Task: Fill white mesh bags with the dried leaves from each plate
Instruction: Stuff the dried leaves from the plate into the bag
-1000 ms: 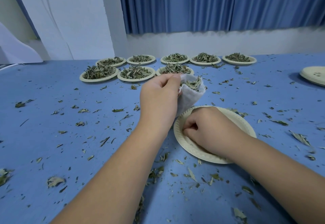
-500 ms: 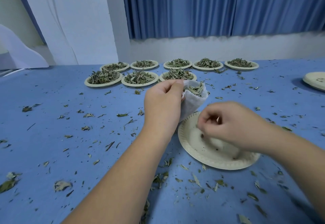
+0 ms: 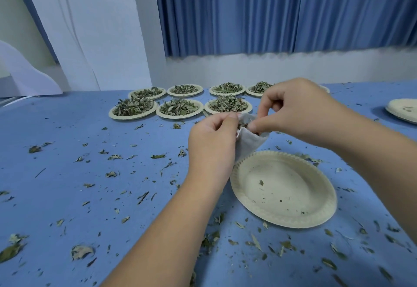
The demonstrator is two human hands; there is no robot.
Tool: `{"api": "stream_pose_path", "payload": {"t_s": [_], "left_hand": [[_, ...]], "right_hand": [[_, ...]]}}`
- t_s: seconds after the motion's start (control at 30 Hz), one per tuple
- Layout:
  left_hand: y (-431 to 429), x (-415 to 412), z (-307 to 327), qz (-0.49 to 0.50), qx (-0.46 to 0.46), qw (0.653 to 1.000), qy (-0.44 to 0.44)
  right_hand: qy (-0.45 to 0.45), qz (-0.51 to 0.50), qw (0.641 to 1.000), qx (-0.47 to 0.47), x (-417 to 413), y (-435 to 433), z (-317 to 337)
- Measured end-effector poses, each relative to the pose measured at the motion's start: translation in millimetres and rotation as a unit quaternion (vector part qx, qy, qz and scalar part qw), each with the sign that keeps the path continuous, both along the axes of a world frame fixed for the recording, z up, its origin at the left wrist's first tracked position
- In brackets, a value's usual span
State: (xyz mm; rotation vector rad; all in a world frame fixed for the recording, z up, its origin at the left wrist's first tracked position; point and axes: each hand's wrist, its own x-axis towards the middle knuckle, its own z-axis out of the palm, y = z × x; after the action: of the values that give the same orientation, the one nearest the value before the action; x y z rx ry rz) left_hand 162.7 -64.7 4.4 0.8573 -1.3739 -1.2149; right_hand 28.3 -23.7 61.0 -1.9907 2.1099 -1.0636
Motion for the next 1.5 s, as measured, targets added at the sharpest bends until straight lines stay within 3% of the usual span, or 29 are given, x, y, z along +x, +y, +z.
{"api": "stream_pose_path", "payload": {"t_s": [0.07,0.13,0.2,0.3,0.43,0.6,0.7,0.83,1.03,1.4,1.5], "left_hand": [[-1,0,0,-0.002,0.002,1.000,0.009],[-1,0,0,-0.002,0.003,1.000,0.012],[-1,-1,-1,-0.006,-0.003,1.000,0.008],[3,-2,0,-0.029,-0.010,1.000,0.003],[7,-2,2,-0.050,-0.025,0.998,0.001],[9,-5,0,-0.040,-0.064,0.997,-0.034],[5,-2,-1,-0.016,-0.062,0.998,-0.014],[1,0,-1,0.005,-0.041,0.999,0.031],[4,-3,-3,0.000,-0.077,0.997,-0.007],[8,-9,-7,-0.044,-0.075,0.996,-0.026],[4,-6,-6,-0.041,-0.068,0.997,-0.023]], "right_hand": [[-0.083,0.001,0.997,0.000,-9,1,2],[-0.165,0.009,0.983,0.079,-13,4,1],[-0.256,0.047,0.949,0.179,-12,4,-3],[-0.351,0.086,0.913,0.189,-4,0,-12],[-0.319,0.024,0.937,0.142,7,-10,-19],[-0.118,-0.057,0.986,0.108,20,-18,-23],[-0.199,-0.007,0.974,0.110,16,-13,-20],[-0.384,0.090,0.902,0.174,5,-4,-12],[-0.326,0.019,0.934,0.145,5,-3,-11],[-0.238,-0.080,0.956,0.151,14,-20,-31],[-0.271,-0.056,0.950,0.143,13,-19,-31]]}}
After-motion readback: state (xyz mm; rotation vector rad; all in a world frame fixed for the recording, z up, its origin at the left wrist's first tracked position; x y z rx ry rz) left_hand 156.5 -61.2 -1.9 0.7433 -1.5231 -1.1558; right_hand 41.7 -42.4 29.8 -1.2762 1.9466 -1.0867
